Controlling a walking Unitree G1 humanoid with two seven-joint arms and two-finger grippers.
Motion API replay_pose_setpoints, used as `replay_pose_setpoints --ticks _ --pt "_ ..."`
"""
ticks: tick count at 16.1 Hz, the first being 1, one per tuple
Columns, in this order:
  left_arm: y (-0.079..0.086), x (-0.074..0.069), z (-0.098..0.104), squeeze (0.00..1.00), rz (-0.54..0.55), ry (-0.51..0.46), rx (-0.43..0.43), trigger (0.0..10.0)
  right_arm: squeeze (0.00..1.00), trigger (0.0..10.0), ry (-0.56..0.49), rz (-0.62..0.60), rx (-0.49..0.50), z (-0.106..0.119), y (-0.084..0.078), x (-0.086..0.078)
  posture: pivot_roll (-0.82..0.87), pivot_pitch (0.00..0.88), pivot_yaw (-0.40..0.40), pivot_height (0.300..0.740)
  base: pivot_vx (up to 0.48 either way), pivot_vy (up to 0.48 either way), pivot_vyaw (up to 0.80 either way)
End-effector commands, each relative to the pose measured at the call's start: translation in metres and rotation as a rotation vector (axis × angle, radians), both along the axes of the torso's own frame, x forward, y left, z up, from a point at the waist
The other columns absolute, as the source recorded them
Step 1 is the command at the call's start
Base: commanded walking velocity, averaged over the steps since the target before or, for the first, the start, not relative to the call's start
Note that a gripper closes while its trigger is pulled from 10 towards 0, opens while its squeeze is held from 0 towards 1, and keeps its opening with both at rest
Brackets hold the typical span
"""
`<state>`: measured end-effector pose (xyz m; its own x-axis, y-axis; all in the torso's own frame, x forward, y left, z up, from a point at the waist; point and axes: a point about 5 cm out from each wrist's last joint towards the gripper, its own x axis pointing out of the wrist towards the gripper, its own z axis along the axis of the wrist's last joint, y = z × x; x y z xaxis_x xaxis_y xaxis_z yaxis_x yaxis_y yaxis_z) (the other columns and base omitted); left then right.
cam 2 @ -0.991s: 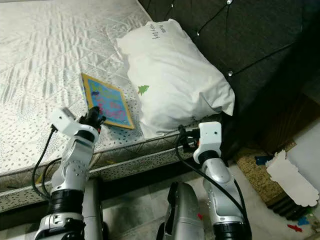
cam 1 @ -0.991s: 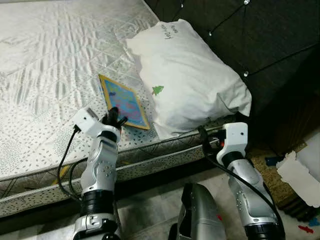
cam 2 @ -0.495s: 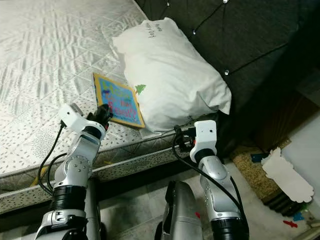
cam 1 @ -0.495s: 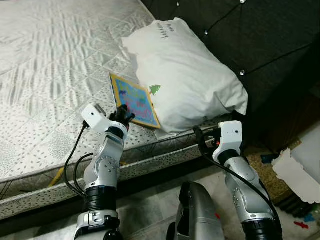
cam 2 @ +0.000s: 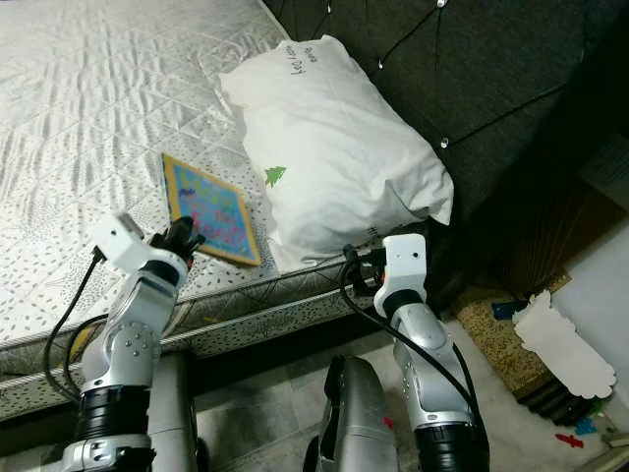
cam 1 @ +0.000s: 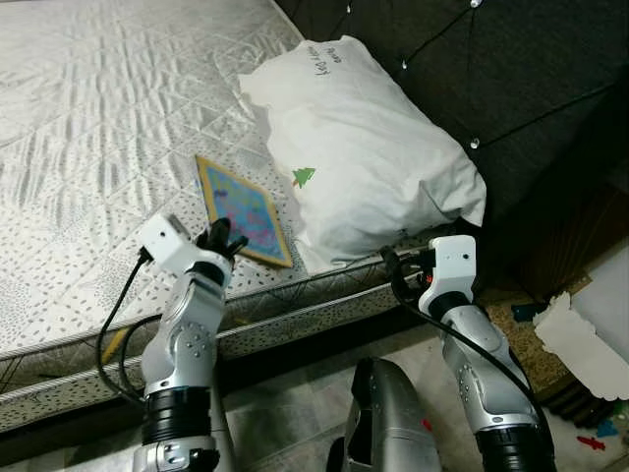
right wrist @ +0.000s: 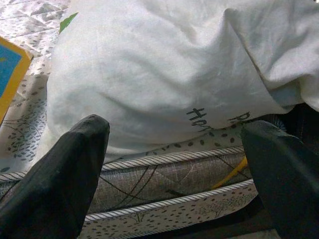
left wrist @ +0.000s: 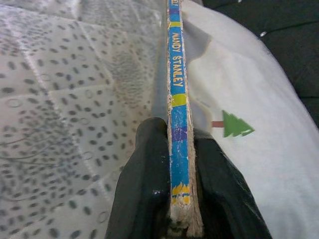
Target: Clean up the room
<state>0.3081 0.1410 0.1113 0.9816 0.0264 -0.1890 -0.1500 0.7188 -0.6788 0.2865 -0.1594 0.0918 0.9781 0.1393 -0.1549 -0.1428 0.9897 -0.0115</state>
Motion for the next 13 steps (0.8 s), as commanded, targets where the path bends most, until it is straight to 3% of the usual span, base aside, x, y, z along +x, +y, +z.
replay_pose_setpoints --ticks 1,8,11,13 --pt "-0.012 -0.004 -0.006 0.0 -0.034 0.015 -0.018 10.0 0.0 10.0 0.001 -0.011 -0.003 0.001 -0.005 0.002 0.02 0.031 -0.107 0.541 0.0 0.0 0.0" --pt "-0.011 0.008 -0.013 0.0 -0.083 0.04 0.002 10.0 0.0 10.0 -0.001 -0.013 -0.006 0.002 -0.005 0.002 0.01 0.028 -0.105 0.541 0.0 0.0 0.0" --pt "-0.014 0.022 -0.018 0.0 -0.114 0.043 0.017 10.0 0.0 10.0 -0.014 -0.02 -0.005 0.004 -0.006 0.003 -0.01 0.03 -0.103 0.541 0.0 0.0 0.0" --pt "-0.007 0.029 -0.019 0.0 -0.104 0.024 0.017 10.0 0.0 10.0 -0.02 -0.027 -0.005 0.006 -0.008 0.003 -0.02 0.03 -0.103 0.541 0.0 0.0 0.0"
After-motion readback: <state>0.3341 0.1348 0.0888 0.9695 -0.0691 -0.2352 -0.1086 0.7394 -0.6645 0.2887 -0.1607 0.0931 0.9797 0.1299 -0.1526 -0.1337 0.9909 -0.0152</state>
